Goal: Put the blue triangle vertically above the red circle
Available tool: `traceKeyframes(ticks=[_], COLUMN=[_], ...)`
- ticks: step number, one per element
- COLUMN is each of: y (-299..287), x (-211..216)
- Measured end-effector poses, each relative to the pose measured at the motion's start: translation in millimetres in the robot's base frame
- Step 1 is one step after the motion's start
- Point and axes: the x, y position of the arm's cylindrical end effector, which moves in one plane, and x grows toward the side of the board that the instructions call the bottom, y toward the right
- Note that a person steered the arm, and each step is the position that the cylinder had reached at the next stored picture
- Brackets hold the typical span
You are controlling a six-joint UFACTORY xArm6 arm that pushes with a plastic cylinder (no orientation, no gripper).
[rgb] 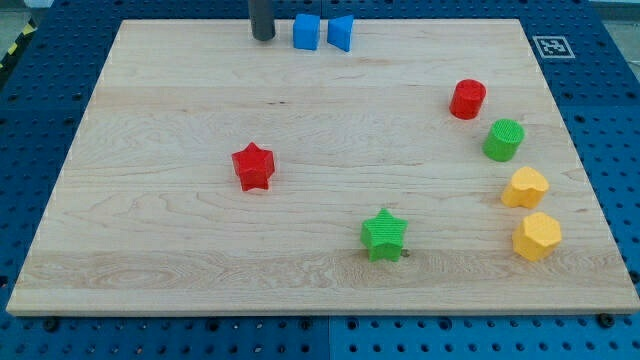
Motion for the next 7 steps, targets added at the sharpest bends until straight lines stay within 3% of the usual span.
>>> traceKeyframes(ticks=[7], y=[146.9], x=[13.1])
